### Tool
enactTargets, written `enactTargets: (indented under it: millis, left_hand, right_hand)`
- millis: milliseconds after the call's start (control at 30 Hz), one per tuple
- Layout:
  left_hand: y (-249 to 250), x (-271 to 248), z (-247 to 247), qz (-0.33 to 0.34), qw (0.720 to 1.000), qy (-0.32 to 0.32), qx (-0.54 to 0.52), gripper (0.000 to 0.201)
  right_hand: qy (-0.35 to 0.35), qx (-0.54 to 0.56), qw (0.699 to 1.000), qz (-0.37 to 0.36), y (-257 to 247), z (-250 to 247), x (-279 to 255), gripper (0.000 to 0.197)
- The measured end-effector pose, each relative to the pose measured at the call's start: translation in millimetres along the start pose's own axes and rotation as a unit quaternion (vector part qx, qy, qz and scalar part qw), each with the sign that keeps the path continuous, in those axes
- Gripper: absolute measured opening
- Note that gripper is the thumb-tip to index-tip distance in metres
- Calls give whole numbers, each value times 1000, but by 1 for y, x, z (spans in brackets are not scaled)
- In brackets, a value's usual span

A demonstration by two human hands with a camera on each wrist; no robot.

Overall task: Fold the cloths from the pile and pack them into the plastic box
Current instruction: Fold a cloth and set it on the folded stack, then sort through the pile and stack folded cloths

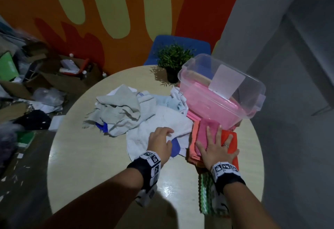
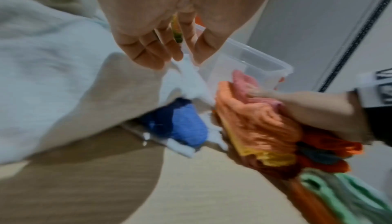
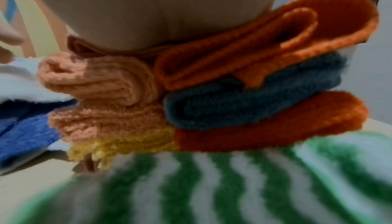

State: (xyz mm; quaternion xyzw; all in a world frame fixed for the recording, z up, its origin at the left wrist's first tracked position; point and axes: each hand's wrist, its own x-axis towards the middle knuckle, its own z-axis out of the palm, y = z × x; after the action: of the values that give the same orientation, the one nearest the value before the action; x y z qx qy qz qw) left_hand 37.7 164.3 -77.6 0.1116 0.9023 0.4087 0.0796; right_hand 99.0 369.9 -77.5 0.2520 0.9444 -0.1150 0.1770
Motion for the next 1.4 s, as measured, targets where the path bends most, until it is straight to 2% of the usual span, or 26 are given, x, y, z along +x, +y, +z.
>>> enactTargets:
  millis: [67, 133, 167, 233, 300, 367, 400, 467, 567, 600, 667, 767, 800, 867, 900, 933, 1033, 1100, 1200, 1333, 1400]
  left_hand:
    - [-24, 1, -15, -55, 994, 20, 98, 51]
    - [-48, 0, -25, -112, 971, -14, 212, 77]
    - [-58, 1, -29, -124, 963, -37, 236, 84]
    - [-75, 4, -38, -129, 968, -61, 205, 77]
    - [-85, 9, -47, -87, 987, -46, 126, 55]
    - [-85, 10, -55, -21, 994, 6, 106, 26]
    - [-84, 11, -60, 6, 995, 32, 97, 21]
    - [-74, 9, -71, 64, 994, 64, 68, 30]
    - [-51, 10, -97, 127, 985, 98, 57, 31]
    - [-40, 10, -106, 145, 982, 102, 63, 31]
    - [-18, 10, -125, 179, 977, 89, 75, 32]
    - [19, 7, -156, 193, 981, 4, 12, 33]
    - [29, 7, -166, 190, 981, -24, -21, 33]
    - [46, 7, -185, 203, 977, -54, -37, 32]
    - [50, 8, -194, 220, 974, -49, -19, 31]
    - [53, 9, -204, 240, 970, -31, 1, 30]
    - [49, 12, -235, 254, 966, 41, 16, 21]
    - [45, 14, -251, 258, 964, 49, 29, 17]
    - [47, 11, -268, 274, 957, 17, 93, 22]
    - [71, 11, -282, 230, 972, 6, -37, 26]
    - [85, 14, -289, 220, 974, 1, -61, 34]
  right_hand:
    - [-13, -3, 1000, 0, 1, 0, 1, 74]
    - [-25, -14, 1000, 6, 0, 0, 1, 74]
    - [-28, -16, 999, 11, -1, 0, 0, 74]
    - [-31, -11, 999, 13, -2, -3, 0, 74]
    - [-34, 2, 999, 10, -4, -11, -2, 70]
    - [-18, 21, 1000, 15, -4, -20, -11, 67]
    - [6, 27, 999, 16, -6, -25, -15, 66]
    - [76, 38, 996, 6, -13, -32, -28, 64]
    - [203, 75, 975, -53, -35, -42, -51, 58]
    - [227, 104, 965, -81, -45, -44, -58, 55]
    - [227, 159, 950, -145, -70, -46, -70, 52]
    - [173, 188, 943, -212, -112, -44, -87, 61]
    - [168, 179, 943, -223, -125, -43, -91, 56]
    - [198, 184, 937, -221, -144, -50, -96, 29]
    - [215, 211, 930, -209, -149, -56, -99, 19]
    - [232, 247, 921, -191, -150, -64, -103, 18]
    - [292, 311, 890, -159, -143, -98, -118, 25]
    - [313, 306, 881, -183, -138, -124, -130, 24]
    - [372, 254, 861, -238, -139, -158, -144, 16]
    - [435, 213, 838, -252, -137, -192, -145, 11]
    - [431, 203, 842, -254, -137, -203, -149, 9]
